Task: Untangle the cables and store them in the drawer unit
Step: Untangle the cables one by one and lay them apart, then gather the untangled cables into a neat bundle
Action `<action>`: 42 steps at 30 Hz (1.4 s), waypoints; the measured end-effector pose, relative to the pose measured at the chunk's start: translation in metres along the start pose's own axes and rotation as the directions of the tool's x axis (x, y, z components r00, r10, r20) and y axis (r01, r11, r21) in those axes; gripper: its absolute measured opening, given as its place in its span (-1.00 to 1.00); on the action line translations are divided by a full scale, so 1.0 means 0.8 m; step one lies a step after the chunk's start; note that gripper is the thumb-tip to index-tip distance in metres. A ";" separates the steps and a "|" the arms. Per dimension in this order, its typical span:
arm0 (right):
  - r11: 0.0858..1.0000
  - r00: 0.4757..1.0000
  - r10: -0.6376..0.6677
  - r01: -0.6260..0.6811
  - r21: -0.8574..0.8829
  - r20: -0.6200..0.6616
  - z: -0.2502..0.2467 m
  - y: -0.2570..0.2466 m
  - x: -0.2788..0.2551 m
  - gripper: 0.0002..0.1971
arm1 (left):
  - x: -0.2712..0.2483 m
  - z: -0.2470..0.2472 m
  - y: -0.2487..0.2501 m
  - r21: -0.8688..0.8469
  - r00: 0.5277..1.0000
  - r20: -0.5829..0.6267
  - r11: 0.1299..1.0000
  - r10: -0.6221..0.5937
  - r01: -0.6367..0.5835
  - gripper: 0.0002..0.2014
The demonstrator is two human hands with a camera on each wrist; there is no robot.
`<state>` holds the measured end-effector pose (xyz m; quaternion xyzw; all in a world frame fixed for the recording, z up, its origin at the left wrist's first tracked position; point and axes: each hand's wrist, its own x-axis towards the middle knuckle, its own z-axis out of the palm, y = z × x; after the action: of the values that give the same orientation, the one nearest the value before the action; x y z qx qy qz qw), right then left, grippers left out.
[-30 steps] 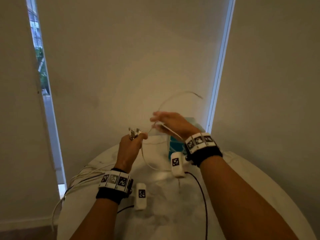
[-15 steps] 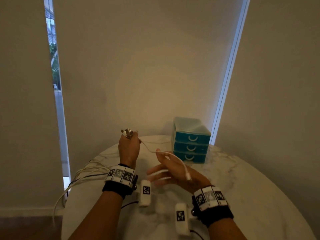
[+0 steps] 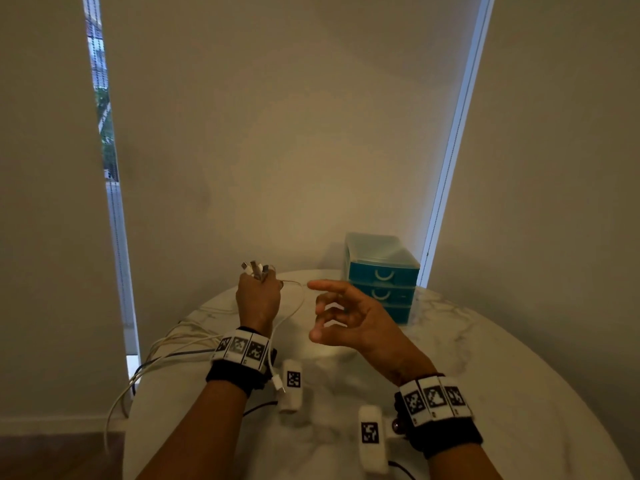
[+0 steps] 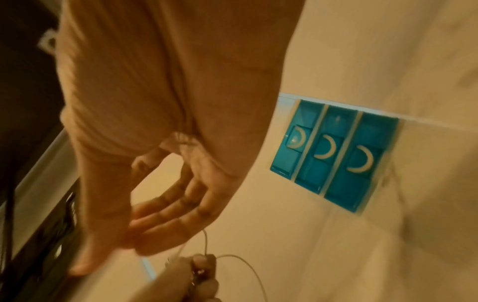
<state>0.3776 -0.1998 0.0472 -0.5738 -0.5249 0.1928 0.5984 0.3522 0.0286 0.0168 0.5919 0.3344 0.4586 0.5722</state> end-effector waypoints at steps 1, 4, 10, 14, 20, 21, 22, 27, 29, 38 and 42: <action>0.994 1.000 -0.008 0.006 -0.109 -0.018 0.001 0.001 0.001 -0.36 | 0.000 0.000 0.000 0.007 1.000 0.006 1.000 0.004 -0.004 -0.65; 0.911 0.999 -0.009 -0.006 -0.412 -0.036 0.006 0.012 0.005 -0.40 | -0.004 -0.001 0.003 0.046 0.999 0.025 0.998 0.030 -0.031 -0.71; 0.854 0.982 -0.092 -0.008 -0.521 -0.166 0.017 0.038 0.020 -0.76 | -0.019 0.002 0.002 0.129 0.991 0.106 0.988 0.076 -0.090 -0.60; 0.956 0.892 -0.225 0.124 -0.265 -0.393 0.009 0.038 0.024 -0.87 | -0.020 0.002 0.001 0.108 0.982 0.186 0.994 0.013 -0.034 -0.62; 0.964 0.743 0.171 0.011 0.267 -0.647 -0.017 0.073 0.023 -0.75 | -0.031 -0.003 0.015 0.469 0.964 0.253 0.861 0.085 -0.199 -0.31; 0.966 0.738 0.198 -0.038 0.254 -0.645 -0.018 0.081 0.021 -0.75 | -0.033 -0.003 0.020 0.492 0.964 0.233 0.840 0.128 -0.230 -0.27; 0.970 0.747 0.214 -0.084 0.230 -0.630 -0.019 0.089 0.021 -0.75 | -0.036 -0.002 0.026 0.480 0.959 0.226 0.838 0.169 -0.261 -0.24; 0.985 0.862 0.165 -0.124 0.116 -0.479 -0.002 0.093 0.022 -0.78 | -0.050 0.017 0.055 0.281 0.932 0.345 0.936 0.108 -0.212 -0.06; 0.989 0.888 0.145 -0.131 0.062 -0.435 0.003 0.093 0.021 -0.78 | -0.049 0.025 0.060 0.241 0.911 0.411 0.959 0.038 -0.148 -0.09; 0.948 0.919 0.314 -0.316 0.030 -0.239 0.002 0.072 0.010 -0.79 | -0.048 0.058 0.078 0.350 0.762 0.648 0.889 -0.002 -0.296 -0.61; 0.948 0.914 0.307 -0.319 -0.003 -0.265 0.002 0.073 0.010 -0.34 | -0.078 0.072 0.077 0.479 0.534 0.839 0.605 -0.102 -0.636 -0.53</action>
<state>0.4012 -0.1766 -0.0016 -0.6844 -0.3474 0.1965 0.6101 0.3751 -0.0579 0.0715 0.9571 0.0869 0.0500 0.2720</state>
